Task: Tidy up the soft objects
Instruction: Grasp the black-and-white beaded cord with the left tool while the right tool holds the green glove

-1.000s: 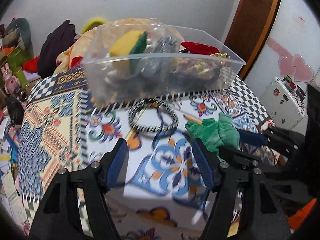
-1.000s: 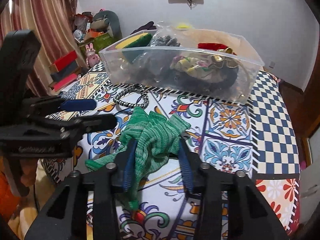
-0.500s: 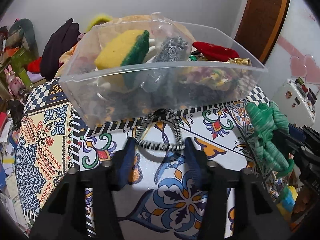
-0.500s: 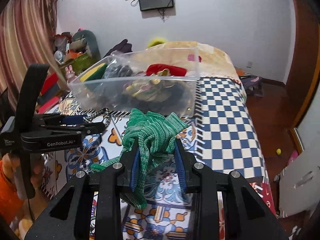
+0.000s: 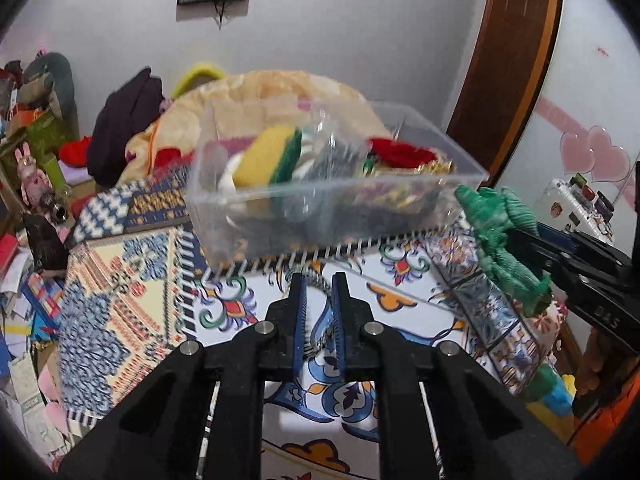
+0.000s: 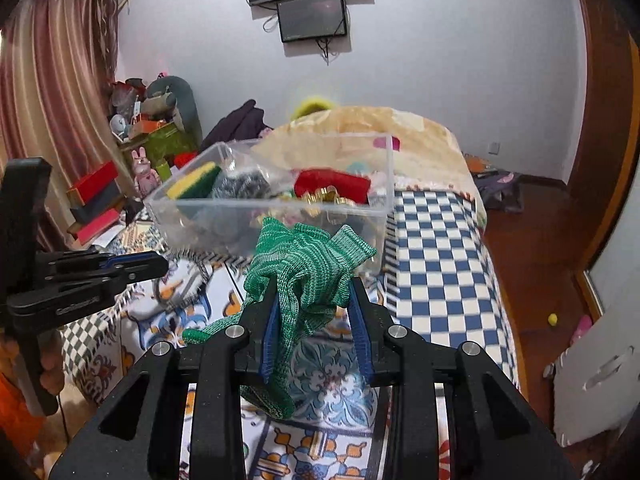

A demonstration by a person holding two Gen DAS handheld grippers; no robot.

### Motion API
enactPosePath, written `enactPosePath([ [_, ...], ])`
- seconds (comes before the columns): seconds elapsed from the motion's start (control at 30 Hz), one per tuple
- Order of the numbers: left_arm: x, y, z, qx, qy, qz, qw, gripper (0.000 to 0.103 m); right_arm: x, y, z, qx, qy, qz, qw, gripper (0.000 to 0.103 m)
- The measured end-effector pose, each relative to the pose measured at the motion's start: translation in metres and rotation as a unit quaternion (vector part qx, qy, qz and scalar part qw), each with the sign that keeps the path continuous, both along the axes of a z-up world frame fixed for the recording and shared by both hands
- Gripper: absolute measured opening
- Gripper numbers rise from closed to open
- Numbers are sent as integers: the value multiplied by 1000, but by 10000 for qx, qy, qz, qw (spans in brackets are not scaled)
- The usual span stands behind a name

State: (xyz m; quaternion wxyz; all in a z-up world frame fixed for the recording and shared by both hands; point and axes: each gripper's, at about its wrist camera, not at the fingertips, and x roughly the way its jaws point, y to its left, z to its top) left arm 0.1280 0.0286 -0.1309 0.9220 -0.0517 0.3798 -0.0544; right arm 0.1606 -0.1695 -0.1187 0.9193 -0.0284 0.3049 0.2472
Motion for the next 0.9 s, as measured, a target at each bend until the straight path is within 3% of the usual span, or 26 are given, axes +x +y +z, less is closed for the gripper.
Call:
enactPosePath([
  [0.13,-2,5,7,43,-80,43,9999,12,1,3,5,55,-70,38,10000,29],
  [0.2,2,5,3,82,16,28,10000,21,2,5,6,52,-83,49,9999,29],
  [0.27,5,3,-4,177,132,68,9997,54,4,6,6,68,-72,54,9999,29],
  [0.33,7,1,-11,267,135,124,9995,66,6,6,6,92,-64,68,9999,29],
  [0.57,22,-10,-47,463,553,-1,9974,66,10,7,3,96,-35,73,9999,29],
  [0.63,23,-13,-48,598,487,-7,9970,60,10,6,5,114,-64,65,9999,29],
  [0.77,23,-13,-46,668,376,-14,9971,27,14,7,12,186,-144,48,9997,29],
  [0.8,23,-10,-46,605,380,-18,9974,25,15,8,14,203,-170,49,9996,29],
  [0.87,21,-7,-43,512,365,-30,9980,8,15,10,17,220,-219,67,9995,29],
  [0.9,20,-6,-41,499,356,-21,9981,8,16,11,18,221,-243,74,9994,29],
])
